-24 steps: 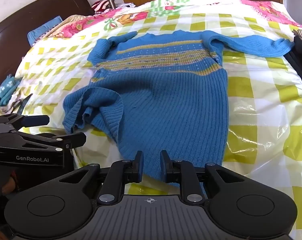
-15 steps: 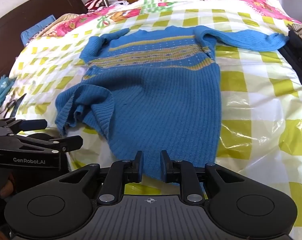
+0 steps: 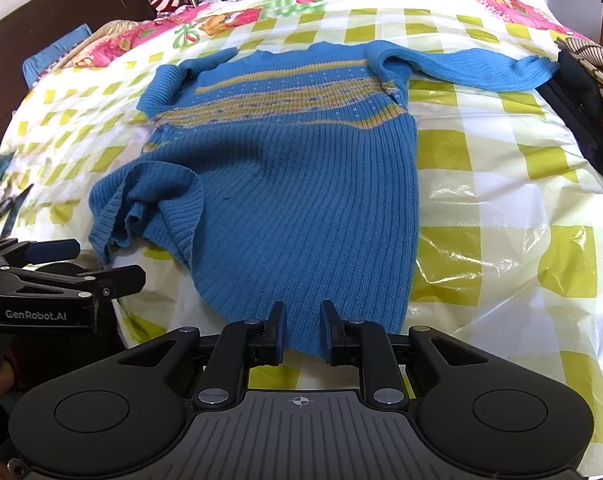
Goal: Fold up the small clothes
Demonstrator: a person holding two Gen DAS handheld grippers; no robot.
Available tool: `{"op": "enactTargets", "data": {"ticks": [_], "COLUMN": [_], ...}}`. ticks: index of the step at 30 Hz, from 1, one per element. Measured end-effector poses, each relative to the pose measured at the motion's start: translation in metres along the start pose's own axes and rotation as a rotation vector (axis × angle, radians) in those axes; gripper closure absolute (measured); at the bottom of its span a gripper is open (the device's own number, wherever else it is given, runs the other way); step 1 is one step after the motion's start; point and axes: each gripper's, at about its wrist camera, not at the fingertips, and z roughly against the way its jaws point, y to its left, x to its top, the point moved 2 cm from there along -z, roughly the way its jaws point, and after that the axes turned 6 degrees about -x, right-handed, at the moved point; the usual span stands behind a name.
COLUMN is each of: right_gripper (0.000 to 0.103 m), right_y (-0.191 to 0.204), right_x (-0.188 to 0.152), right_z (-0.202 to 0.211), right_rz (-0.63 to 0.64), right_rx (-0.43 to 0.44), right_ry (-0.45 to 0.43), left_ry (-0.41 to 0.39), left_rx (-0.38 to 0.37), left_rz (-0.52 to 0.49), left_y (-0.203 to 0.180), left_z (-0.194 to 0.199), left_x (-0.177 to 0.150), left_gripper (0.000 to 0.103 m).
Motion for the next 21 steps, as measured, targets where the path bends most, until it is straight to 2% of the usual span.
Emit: {"op": "enactTargets", "data": {"ticks": [11, 21], "right_gripper": [0.081, 0.08], "right_y": [-0.0029, 0.001], "right_x": [0.0007, 0.0008], "right_z": [0.0002, -0.0007], "right_rz": [0.002, 0.028], "right_rx": [-0.063, -0.081], "right_ry": [0.005, 0.006], "left_ry": [-0.002, 0.001], "left_rx": [-0.016, -0.034], "left_rz": [0.002, 0.021], "left_y": [-0.002, 0.0004], "left_z": [-0.0017, -0.0035], "left_x": [-0.0013, -0.0024], "left_gripper": [0.0, 0.0]}}
